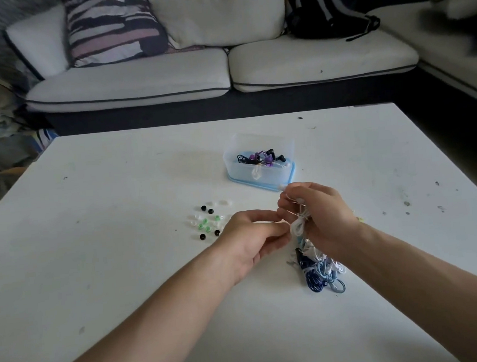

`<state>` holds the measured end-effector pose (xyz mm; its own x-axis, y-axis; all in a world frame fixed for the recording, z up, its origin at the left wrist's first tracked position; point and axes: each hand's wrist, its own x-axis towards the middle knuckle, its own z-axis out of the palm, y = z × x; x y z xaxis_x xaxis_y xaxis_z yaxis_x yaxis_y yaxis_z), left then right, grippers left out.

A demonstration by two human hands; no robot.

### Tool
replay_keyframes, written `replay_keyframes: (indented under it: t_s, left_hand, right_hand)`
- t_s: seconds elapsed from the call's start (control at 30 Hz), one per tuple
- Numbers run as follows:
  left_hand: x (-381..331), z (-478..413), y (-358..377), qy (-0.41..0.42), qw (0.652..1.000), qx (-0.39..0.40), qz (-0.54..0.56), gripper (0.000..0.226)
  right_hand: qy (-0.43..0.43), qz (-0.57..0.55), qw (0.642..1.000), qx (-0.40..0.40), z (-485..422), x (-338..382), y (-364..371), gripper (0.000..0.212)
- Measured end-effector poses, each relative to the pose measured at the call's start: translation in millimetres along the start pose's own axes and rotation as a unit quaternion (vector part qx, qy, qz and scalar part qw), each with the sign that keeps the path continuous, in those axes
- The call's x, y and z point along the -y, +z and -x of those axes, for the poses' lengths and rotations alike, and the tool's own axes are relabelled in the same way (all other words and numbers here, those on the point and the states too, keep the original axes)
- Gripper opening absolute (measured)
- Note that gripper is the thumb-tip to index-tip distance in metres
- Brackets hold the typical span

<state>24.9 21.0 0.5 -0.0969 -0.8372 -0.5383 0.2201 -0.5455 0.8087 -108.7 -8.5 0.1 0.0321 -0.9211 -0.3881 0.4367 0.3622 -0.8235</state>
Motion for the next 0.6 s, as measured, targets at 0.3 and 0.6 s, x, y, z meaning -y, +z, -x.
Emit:
replay_keyframes:
  t_s: [0.3,0.6]
  left_hand:
    - [-18.8,-18.9,10.4,0.08,0.995,0.02,-0.052,0.026]
    - [-72.8,-92.6,-5.6,0.161,0.977,-0.098,-0.096,0.018]
  right_hand:
    - [-0.013,-0.046,0.998,0.031,-33.4,18.5,15.4,0.028]
    - [-0.023,-0.015,0.998,-0.054,-106.3,46.3,40.6,0.009]
